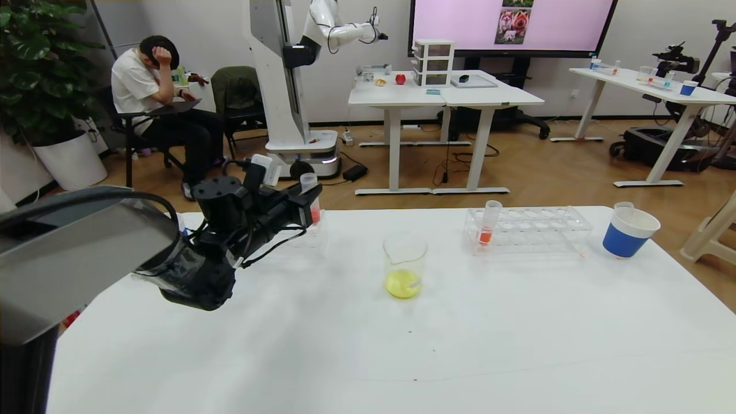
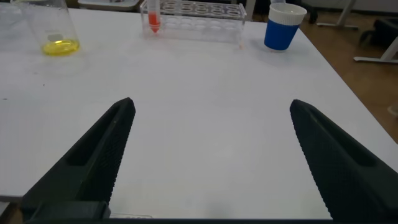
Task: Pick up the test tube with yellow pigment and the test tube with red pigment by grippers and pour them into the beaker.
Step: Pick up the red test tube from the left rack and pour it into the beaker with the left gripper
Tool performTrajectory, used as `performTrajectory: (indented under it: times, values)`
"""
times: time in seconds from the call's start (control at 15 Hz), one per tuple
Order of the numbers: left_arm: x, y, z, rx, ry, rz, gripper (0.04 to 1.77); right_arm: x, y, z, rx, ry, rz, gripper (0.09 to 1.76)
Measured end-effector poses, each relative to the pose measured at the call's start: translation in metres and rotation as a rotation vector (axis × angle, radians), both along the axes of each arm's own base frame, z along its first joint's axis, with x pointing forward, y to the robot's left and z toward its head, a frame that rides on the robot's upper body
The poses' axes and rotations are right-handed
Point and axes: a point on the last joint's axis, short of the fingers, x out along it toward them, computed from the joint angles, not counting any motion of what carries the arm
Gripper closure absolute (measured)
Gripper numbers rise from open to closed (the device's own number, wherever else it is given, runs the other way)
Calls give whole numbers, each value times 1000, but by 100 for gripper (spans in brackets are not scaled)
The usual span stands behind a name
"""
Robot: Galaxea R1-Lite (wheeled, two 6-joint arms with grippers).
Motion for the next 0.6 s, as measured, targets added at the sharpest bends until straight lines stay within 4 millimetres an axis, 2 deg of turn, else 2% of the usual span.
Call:
performTrajectory:
  times: [0.27,0.47,0.6]
  values:
    - [-12,-1,30,-10,-26,18,131,0,0,0,0,0,0,11]
    - [-29,-16,45,21,5,-20,131,0,0,0,0,0,0,11]
    - [-36,-27,51,59,-35,-48,131,0,0,0,0,0,0,11]
